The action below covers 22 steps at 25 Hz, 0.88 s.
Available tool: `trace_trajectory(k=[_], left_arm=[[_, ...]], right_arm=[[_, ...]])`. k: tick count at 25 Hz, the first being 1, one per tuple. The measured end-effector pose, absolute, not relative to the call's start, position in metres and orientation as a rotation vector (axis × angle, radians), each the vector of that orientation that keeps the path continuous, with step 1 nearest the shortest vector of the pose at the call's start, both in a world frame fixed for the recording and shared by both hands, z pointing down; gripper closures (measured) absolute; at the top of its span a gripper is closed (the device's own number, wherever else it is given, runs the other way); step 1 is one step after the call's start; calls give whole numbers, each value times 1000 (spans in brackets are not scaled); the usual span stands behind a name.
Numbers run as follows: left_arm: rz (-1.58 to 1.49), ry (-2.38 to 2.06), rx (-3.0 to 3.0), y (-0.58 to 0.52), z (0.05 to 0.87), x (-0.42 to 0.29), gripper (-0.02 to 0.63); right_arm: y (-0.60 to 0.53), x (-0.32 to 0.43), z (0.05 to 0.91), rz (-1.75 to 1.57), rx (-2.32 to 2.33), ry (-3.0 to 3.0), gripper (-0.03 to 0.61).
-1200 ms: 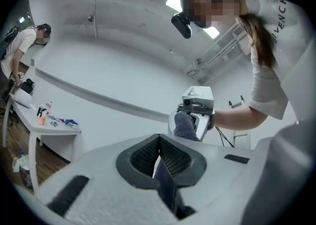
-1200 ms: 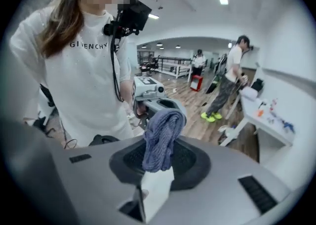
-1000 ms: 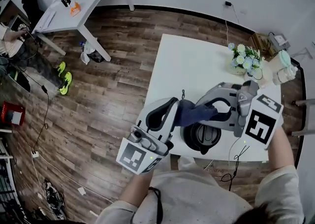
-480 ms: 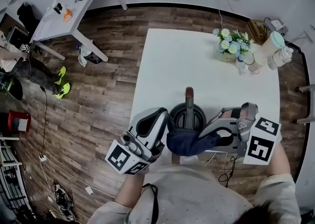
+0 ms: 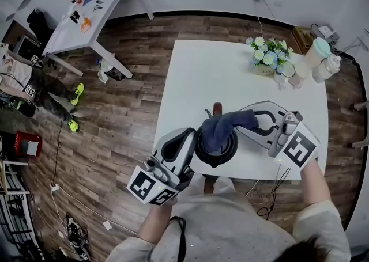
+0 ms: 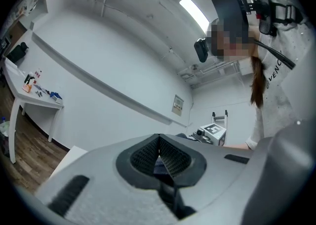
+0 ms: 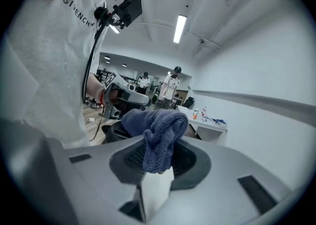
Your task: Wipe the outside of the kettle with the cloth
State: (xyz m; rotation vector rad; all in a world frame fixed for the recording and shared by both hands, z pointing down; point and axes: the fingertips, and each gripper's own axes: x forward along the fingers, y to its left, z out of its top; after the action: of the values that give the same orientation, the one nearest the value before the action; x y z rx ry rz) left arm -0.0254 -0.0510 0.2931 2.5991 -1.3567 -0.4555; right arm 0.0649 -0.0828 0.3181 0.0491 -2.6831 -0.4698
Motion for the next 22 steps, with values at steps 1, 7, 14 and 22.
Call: trace_trajectory(k=[1, 7, 14, 22], left_arm=[[-454, -1362, 2594, -50, 294, -27, 607], [-458, -1367, 2558, -55, 303, -39, 607], [-467, -1264, 2591, -73, 302, -29, 607], [-482, -1129, 2628, -94, 300, -14, 607]], right_arm=[[-80, 71, 321, -451, 57, -2677, 506], [-55, 105, 326, -188, 201, -2839, 506], [-1, 108, 349, 86, 185, -2881, 506], [54, 81, 343, 243, -1, -2903, 506]])
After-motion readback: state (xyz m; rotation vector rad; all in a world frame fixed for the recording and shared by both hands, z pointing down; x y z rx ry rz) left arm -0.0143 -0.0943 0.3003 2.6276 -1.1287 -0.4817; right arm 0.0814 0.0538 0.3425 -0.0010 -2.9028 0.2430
